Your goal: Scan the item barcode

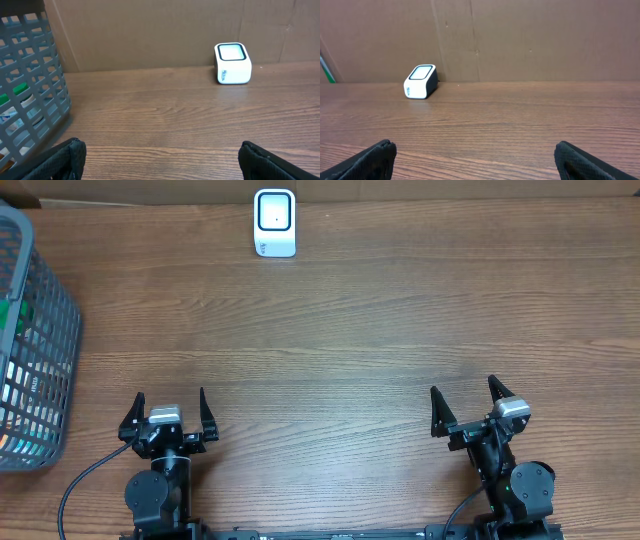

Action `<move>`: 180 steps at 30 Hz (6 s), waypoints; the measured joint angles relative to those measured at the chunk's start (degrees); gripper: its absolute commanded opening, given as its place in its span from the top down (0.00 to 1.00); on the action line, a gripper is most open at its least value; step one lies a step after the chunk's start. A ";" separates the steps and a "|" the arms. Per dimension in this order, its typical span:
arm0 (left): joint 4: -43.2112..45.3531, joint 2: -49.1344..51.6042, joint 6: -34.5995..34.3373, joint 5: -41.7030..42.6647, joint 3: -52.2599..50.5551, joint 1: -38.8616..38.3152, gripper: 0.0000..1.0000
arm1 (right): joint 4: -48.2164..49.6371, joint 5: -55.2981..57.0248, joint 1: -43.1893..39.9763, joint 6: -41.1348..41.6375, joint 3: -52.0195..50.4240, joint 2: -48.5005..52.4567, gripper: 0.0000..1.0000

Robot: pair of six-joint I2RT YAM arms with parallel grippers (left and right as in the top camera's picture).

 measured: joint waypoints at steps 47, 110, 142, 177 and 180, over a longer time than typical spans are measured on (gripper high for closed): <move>1.27 0.00 0.00 0.00 -0.04 0.00 0.00 | 0.00 -0.02 0.00 0.00 0.00 0.00 0.00; -54.93 85.26 -19.34 -1.68 110.81 23.67 0.17 | 0.15 0.00 0.00 0.02 0.00 -0.04 0.00; -50.58 109.28 -24.37 -6.36 111.82 32.04 0.06 | 0.15 -0.02 0.00 0.00 0.00 -0.04 0.00; -40.89 123.58 -10.69 3.82 111.56 35.06 0.00 | 0.13 0.00 -0.02 0.04 0.00 -0.04 0.00; -39.67 124.74 -9.99 3.93 111.56 35.06 0.00 | 0.15 0.02 0.00 0.04 0.00 -0.04 0.00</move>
